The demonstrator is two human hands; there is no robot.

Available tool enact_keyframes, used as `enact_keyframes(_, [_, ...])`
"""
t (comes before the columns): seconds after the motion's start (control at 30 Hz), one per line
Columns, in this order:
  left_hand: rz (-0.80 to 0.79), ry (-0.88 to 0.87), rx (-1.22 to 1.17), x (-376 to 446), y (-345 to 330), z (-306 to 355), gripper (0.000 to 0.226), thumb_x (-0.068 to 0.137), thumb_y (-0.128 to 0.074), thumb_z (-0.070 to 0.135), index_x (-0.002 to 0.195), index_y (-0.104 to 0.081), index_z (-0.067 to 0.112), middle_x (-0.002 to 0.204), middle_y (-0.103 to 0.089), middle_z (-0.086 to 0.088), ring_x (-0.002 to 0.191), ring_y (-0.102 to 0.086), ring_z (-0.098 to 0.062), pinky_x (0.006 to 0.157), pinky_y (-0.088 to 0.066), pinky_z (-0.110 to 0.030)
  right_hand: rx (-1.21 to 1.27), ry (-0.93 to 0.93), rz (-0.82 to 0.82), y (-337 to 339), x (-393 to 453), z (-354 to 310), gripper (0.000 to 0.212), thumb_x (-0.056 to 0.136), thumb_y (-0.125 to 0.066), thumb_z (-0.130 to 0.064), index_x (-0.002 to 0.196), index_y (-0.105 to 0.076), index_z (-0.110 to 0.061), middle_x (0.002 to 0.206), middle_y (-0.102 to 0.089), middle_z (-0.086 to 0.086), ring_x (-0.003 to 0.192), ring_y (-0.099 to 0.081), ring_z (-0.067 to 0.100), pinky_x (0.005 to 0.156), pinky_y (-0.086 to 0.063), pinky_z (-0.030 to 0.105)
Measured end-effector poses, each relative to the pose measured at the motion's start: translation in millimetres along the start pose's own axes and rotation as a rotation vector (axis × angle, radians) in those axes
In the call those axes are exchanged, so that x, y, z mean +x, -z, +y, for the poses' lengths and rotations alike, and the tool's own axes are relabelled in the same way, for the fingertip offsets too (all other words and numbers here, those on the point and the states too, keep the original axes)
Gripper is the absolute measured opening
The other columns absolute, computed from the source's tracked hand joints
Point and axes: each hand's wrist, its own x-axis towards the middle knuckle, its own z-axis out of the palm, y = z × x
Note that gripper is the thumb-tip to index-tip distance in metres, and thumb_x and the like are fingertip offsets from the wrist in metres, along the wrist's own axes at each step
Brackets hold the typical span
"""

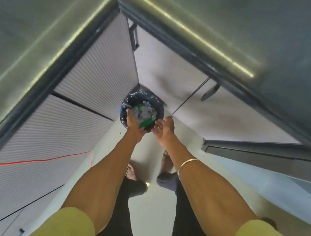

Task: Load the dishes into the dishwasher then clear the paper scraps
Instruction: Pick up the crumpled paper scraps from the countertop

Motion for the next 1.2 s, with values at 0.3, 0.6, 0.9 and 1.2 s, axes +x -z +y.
enact_keyframes(0.3, [0.128,-0.267,0.627,-116.8,2.9,22.3,0.065,0.098,-0.033,0.051,0.139,-0.049,0.003,0.136,-0.054,-0.017,0.122,-0.053,-0.035,0.098,-0.046,-0.041,-1.148,0.292,-0.016,-27.0,-153.4,-45.4,0.046,0.107,-0.024,-0.019,0.142,-0.039,0.008,0.142,-0.047,0.026,0.131,-0.045,0.039,0.108,-0.036,0.042])
enact_keyframes(0.6, [0.128,-0.414,1.351,-191.1,-5.8,51.2,0.045,0.105,-0.03,0.023,0.131,-0.052,-0.006,0.137,-0.053,-0.024,0.126,-0.05,-0.038,0.103,-0.04,-0.039,-1.718,0.462,0.062,-21.8,-207.0,-74.8,0.047,0.103,-0.03,-0.02,0.149,-0.036,-0.015,0.146,-0.046,0.02,0.128,-0.049,0.039,0.104,-0.044,0.046])
enact_keyframes(0.9, [0.082,-0.514,1.446,-171.5,-0.7,79.5,0.046,0.103,-0.029,0.023,0.126,-0.055,-0.008,0.133,-0.056,-0.023,0.121,-0.053,-0.04,0.103,-0.042,-0.043,-1.864,0.623,0.038,-26.9,-212.0,-82.2,0.048,0.103,-0.026,-0.021,0.15,-0.034,-0.016,0.146,-0.044,0.018,0.13,-0.046,0.037,0.105,-0.042,0.046])
enact_keyframes(1.2, [0.083,-0.856,1.432,-198.0,-2.7,97.7,0.043,0.102,-0.03,0.02,0.126,-0.05,-0.01,0.135,-0.05,-0.028,0.12,-0.051,-0.037,0.104,-0.04,-0.045,-1.533,0.869,0.134,-41.2,-229.1,-88.2,0.043,0.104,-0.033,-0.035,0.13,-0.054,-0.008,0.128,-0.061,0.015,0.113,-0.06,0.034,0.098,-0.05,0.045])
